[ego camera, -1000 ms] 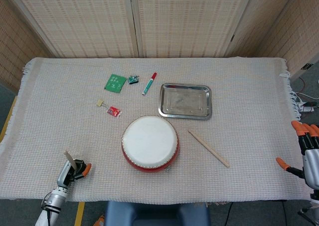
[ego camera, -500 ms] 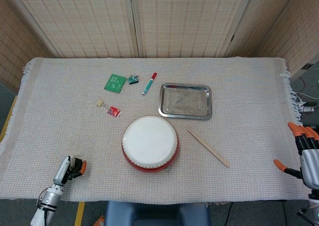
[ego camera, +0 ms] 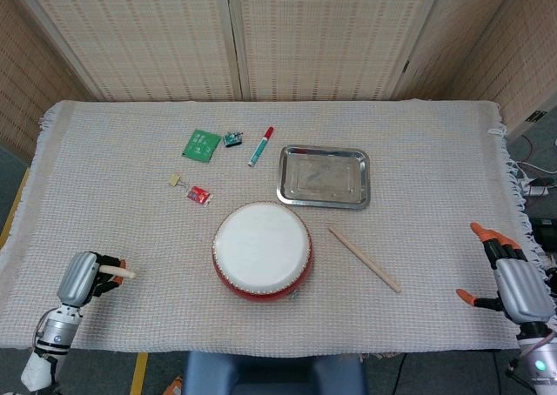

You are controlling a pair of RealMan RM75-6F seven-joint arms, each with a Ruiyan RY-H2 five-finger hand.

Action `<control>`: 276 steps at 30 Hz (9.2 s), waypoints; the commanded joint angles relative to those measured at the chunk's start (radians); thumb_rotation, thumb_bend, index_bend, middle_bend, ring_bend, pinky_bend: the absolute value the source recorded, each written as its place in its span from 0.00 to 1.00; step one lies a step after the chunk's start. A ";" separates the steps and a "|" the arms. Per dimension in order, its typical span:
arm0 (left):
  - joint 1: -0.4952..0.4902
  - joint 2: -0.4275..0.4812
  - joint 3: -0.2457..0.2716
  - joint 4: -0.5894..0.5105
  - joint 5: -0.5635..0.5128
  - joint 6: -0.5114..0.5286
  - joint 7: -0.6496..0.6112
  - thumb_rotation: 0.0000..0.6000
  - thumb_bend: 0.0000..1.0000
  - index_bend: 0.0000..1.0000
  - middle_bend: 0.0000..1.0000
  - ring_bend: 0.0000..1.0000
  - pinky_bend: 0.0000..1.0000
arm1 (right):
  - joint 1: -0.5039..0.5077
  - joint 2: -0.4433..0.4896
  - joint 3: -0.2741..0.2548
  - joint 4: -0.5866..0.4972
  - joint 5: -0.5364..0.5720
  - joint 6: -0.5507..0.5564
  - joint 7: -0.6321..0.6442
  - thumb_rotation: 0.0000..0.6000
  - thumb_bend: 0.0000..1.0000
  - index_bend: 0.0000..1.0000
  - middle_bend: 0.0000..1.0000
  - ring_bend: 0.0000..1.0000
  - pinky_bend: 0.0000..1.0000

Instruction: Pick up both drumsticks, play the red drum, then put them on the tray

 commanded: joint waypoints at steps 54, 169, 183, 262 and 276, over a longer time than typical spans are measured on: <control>-0.022 0.078 0.004 -0.108 -0.011 0.009 0.201 1.00 0.67 1.00 1.00 1.00 1.00 | 0.408 -0.487 0.119 0.354 0.381 -0.432 -0.317 1.00 0.23 0.35 0.10 0.00 0.14; -0.006 0.113 0.030 -0.183 0.007 0.008 0.212 1.00 0.62 1.00 1.00 1.00 1.00 | 0.415 -0.649 -0.211 1.070 -0.274 -0.147 1.962 1.00 0.10 0.73 0.55 0.44 0.48; -0.004 0.105 0.032 -0.167 0.007 0.009 0.199 1.00 0.62 1.00 1.00 1.00 1.00 | 0.427 -0.677 -0.220 1.058 -0.258 -0.192 1.884 1.00 0.10 0.88 0.64 0.54 0.55; -0.359 0.187 -0.094 -0.368 -0.021 -0.356 0.604 1.00 0.62 1.00 1.00 1.00 1.00 | 1.009 -0.245 0.056 0.179 0.722 -0.610 -0.458 1.00 0.87 1.00 1.00 1.00 1.00; -0.435 0.111 -0.149 -0.453 -0.355 -0.488 0.970 1.00 0.62 1.00 1.00 1.00 1.00 | 1.025 -0.266 -0.026 0.185 0.784 -0.534 -0.574 1.00 0.87 1.00 1.00 1.00 1.00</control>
